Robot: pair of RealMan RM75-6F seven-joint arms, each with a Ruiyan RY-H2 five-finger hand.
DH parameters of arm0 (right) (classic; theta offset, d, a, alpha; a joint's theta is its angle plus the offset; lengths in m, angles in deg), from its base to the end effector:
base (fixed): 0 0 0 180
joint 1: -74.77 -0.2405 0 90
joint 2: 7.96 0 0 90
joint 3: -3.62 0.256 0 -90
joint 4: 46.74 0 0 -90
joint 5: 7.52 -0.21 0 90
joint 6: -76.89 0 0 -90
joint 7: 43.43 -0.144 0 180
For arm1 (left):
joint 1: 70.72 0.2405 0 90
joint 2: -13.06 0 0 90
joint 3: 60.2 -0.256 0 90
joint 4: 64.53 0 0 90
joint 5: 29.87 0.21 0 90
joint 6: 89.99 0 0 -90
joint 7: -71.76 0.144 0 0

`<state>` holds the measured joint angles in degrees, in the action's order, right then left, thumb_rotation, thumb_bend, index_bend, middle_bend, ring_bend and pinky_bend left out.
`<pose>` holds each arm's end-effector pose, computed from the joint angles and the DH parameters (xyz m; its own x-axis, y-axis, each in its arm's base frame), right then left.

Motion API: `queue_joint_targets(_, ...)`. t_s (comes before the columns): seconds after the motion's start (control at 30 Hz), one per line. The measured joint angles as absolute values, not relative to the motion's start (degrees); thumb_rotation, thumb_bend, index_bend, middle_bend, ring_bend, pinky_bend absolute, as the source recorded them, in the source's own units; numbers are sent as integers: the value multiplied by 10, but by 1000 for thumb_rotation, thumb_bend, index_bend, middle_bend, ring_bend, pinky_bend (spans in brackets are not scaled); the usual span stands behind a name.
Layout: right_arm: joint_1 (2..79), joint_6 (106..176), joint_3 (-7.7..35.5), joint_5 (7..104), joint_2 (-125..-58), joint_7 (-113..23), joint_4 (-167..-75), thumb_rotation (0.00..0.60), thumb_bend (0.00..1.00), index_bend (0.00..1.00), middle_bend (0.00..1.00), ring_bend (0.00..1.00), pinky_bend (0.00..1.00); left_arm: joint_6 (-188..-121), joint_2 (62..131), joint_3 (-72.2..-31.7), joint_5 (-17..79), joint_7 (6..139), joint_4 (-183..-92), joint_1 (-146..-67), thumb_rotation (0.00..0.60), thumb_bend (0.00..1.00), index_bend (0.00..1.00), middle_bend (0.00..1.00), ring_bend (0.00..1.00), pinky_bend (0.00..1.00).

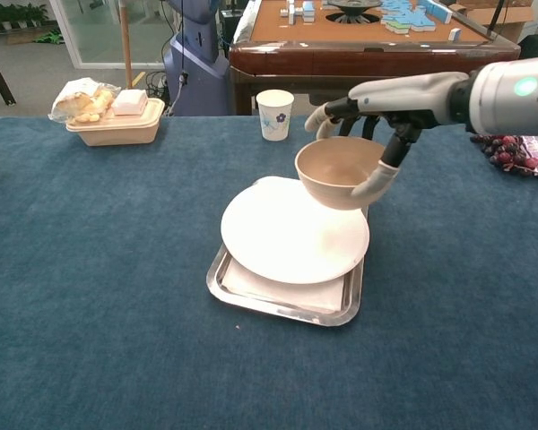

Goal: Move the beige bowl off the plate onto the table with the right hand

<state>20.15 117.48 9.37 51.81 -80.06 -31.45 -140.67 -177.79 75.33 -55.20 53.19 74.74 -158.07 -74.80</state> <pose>-0.1191 -0.3620 0.0300 0.5426 -0.4084 0.7341 -0.8062 -0.4985 0.3186 -0.3123 0.1838 0.1819 0.4476 -0.0749 0.8911 0.8941 0.0539 -0.4446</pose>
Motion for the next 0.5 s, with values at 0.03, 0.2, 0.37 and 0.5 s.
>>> queue_joint_targets(0.03, 208, 1181, 89, 523, -793, -314, -1417, 600, 361, 0, 352, 210, 274, -1778, 754, -552, 532, 749, -1581, -748, 600, 358, 0, 0, 0, 0)
queue_joint_targets(0.2, 252, 1219, 57, 566, -759, -310, -1452, 600, 361, 0, 351, 210, 274, -1781, 758, -553, 534, 761, -1583, -748, 600, 358, 0, 0, 0, 0)
queue_joint_targets(0.37, 289, 1244, 32, 612, -743, -323, -1463, 600, 360, 0, 349, 210, 274, -1784, 762, -553, 535, 772, -1584, -748, 600, 357, 0, 0, 0, 0)
queue_joint_targets(0.5, 317, 1258, 13, 650, -740, -346, -1453, 600, 360, 0, 344, 210, 275, -1785, 764, -553, 535, 777, -1585, -748, 600, 358, 0, 0, 0, 0)
